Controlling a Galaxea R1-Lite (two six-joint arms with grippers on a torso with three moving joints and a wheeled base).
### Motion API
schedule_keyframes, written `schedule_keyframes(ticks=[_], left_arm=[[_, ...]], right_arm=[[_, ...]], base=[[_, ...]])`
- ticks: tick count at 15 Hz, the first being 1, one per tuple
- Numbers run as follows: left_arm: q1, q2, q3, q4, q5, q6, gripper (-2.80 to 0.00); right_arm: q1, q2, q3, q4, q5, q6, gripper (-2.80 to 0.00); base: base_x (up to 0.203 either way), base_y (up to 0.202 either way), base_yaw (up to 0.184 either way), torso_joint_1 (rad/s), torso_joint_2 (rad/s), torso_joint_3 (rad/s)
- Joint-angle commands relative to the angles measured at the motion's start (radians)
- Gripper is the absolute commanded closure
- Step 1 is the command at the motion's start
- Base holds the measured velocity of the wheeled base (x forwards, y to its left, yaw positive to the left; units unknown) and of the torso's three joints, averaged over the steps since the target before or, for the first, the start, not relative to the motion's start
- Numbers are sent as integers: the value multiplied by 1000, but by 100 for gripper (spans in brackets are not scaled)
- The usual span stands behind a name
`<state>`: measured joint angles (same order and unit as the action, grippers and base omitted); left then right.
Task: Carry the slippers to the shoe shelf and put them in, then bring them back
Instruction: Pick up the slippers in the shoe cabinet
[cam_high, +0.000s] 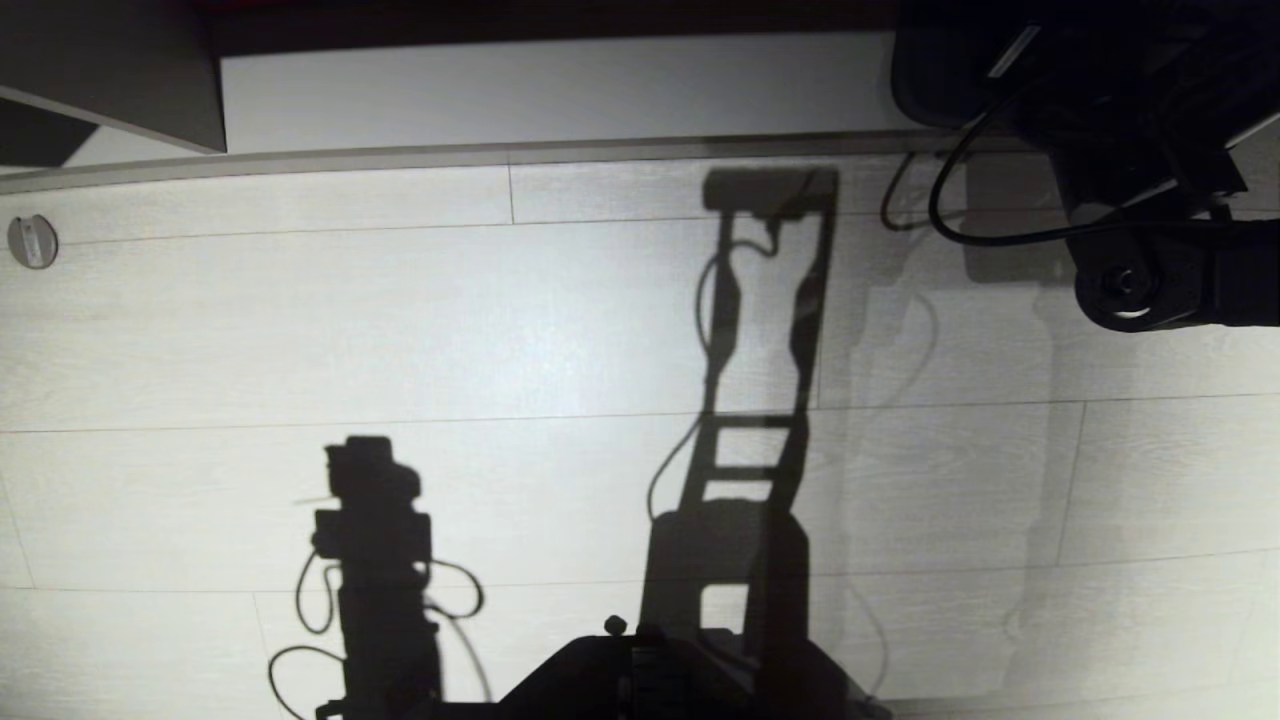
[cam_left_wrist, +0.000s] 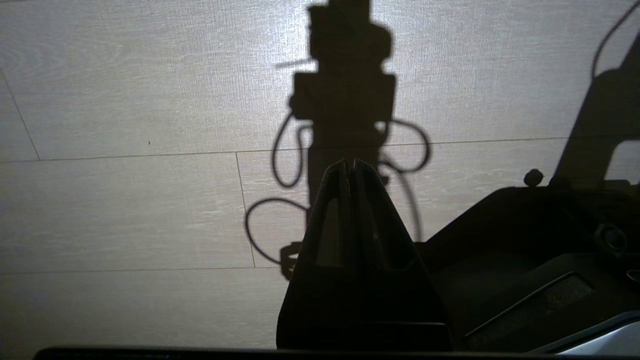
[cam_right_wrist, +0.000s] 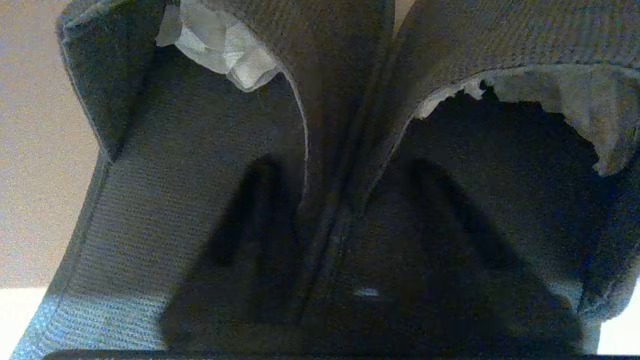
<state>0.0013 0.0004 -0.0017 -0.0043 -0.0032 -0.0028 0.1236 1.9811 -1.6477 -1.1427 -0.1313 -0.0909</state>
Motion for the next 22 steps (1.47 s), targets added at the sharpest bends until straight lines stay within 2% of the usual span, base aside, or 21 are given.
schedule_keyframes(ticks=[1,14,18,22], left_arm=[[0,0,0,0,0,0,0],[0,0,0,0,0,0,0],[0,0,0,0,0,0,0],[0,0,0,0,0,0,0]], right_arm=[[0,-4,0,-8,-1,2,0],[-2,-66,47,-5,-1,31,0],[4,-134,155,-4,-2,43,0],[16,-260,319,22,-13,51,0]], base=[[0,0,0,0,0,0],[0,0,0,0,0,0],[0,0,0,0,0,0],[0,0,0,0,0,0]])
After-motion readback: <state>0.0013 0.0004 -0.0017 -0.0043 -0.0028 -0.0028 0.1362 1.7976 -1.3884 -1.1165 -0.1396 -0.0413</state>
